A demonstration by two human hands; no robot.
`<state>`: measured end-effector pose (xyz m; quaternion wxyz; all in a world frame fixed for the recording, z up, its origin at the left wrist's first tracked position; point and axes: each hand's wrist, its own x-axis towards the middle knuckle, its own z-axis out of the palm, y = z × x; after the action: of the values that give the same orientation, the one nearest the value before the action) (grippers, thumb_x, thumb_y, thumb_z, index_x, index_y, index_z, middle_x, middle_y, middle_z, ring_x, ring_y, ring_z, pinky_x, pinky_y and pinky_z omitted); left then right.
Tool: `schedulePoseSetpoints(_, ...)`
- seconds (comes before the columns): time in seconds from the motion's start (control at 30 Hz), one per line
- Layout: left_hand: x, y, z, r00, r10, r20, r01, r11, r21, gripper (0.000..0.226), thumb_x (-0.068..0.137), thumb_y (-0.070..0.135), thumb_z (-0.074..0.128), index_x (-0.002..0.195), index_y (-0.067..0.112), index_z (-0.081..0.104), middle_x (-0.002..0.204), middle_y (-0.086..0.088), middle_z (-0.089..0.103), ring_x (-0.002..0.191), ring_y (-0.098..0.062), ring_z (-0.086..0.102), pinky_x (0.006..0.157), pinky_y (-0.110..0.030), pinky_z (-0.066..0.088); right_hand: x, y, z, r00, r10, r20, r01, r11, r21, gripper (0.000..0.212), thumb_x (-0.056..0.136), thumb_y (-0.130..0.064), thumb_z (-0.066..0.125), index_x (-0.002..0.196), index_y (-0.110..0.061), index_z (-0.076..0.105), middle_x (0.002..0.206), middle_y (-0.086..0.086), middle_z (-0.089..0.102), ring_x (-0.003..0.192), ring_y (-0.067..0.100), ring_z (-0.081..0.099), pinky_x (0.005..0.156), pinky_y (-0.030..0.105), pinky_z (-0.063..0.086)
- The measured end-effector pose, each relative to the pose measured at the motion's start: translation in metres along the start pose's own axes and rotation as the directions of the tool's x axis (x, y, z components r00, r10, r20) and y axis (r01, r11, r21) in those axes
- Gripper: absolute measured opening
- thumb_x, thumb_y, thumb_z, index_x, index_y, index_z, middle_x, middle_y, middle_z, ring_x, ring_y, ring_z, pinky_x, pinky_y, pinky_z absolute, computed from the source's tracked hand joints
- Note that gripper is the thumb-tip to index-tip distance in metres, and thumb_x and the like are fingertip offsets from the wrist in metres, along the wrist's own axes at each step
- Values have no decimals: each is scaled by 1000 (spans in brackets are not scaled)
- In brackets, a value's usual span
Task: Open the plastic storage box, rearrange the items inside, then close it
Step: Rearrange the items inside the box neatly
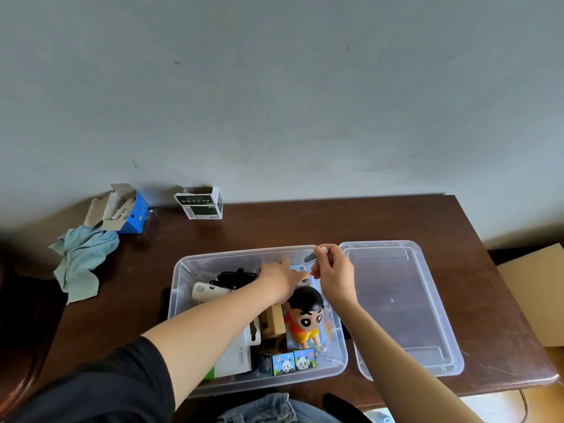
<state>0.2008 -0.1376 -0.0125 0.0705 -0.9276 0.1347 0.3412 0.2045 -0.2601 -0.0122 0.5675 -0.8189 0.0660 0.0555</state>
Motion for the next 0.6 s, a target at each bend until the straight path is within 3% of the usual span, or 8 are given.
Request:
schedulePoseSetpoints(0.17, -7, -5, 8, 999, 34, -27, -34, 999, -24, 66, 96, 13, 49, 147, 41, 17, 150, -17, 19, 138, -37, 21, 105, -58, 30, -2, 5, 2, 998, -48, 46, 53, 992, -119, 17, 98, -25, 47, 85, -20, 58, 64, 0, 61, 51, 4, 50, 48, 11, 41)
schedulePoseSetpoints(0.27, -10, -7, 14, 992, 102, -76, -103, 995, -12, 58, 98, 16, 45, 145, 40, 21, 155, -14, 15, 141, -34, 17, 107, -57, 25, 1, 5, 1, 998, -37, 51, 42, 994, -99, 18, 98, -25, 47, 86, -18, 59, 67, 5, 63, 54, 8, 52, 53, 20, 46)
schedulePoseSetpoints(0.37, -10, -11, 11, 981, 169, -95, -170, 985, -2, 58, 96, 14, 47, 144, 39, 24, 148, -15, 27, 133, -34, 31, 100, -48, 33, 1, 3, -1, 998, -39, 47, 43, 996, -83, 19, 98, -24, 48, 82, -22, 58, 63, 2, 63, 51, 5, 52, 54, 25, 48)
schedulePoseSetpoints(0.5, -8, -18, 9, 973, 154, -174, -178, 975, -134, 64, 92, 13, 49, 146, 31, 20, 131, -14, 40, 107, -33, 50, 78, -38, 41, 0, 4, 0, 998, -46, 38, 49, 995, -86, 19, 98, -23, 48, 80, -25, 56, 57, -7, 59, 49, 2, 53, 51, 19, 47)
schedulePoseSetpoints(0.6, -8, -20, 12, 984, 99, -149, -127, 974, -189, 57, 91, 16, 48, 145, 24, 29, 135, -14, 40, 116, -33, 45, 92, -40, 38, -1, 5, 1, 998, -45, 51, 51, 992, -119, 19, 98, -26, 47, 82, -24, 56, 58, -5, 59, 50, 4, 53, 55, 25, 48)
